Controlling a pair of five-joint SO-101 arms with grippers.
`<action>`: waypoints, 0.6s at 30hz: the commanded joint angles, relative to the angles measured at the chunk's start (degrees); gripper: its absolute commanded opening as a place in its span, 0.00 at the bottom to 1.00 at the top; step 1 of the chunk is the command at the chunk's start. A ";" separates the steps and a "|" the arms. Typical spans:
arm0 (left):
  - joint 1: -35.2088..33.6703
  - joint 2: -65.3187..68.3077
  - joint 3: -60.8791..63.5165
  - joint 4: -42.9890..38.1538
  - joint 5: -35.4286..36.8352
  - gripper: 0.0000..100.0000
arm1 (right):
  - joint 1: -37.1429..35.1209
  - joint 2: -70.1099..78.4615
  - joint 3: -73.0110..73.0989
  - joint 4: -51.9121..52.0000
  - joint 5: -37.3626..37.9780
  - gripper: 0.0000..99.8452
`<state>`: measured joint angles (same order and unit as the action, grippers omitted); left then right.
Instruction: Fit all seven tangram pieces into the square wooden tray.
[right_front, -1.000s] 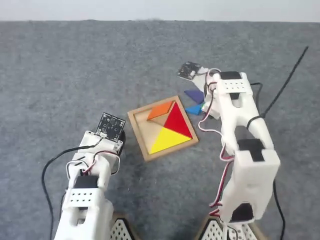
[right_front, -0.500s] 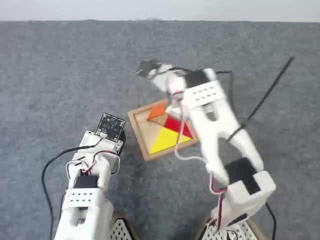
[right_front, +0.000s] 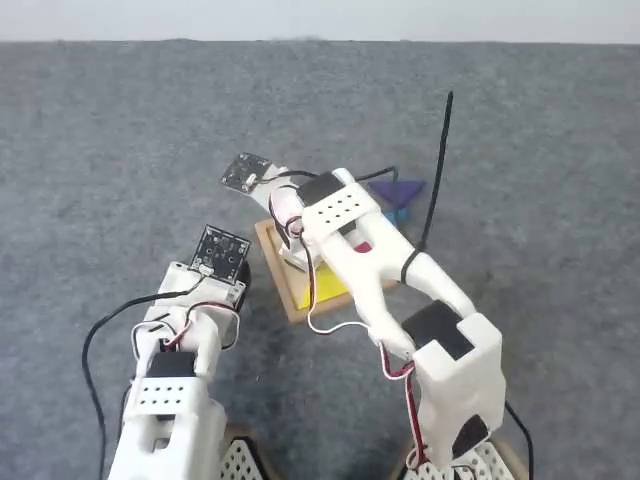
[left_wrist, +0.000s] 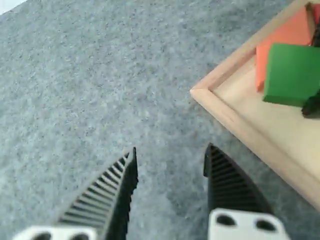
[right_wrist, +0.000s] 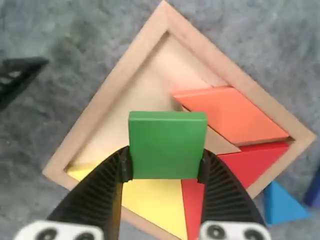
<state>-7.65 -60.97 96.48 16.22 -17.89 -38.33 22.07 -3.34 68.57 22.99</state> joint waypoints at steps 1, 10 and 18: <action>-0.18 -1.32 -0.48 0.18 0.44 0.20 | -1.54 -0.75 -1.58 -0.22 -3.87 0.09; -0.18 -1.32 -0.48 0.18 0.44 0.20 | -1.63 1.63 -1.67 0.04 -4.57 0.16; -0.18 -1.32 -0.48 0.18 0.44 0.20 | -1.89 1.98 -1.93 -0.57 -4.31 0.21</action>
<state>-7.65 -60.97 96.48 16.22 -17.89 -39.47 25.23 -3.34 68.57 18.95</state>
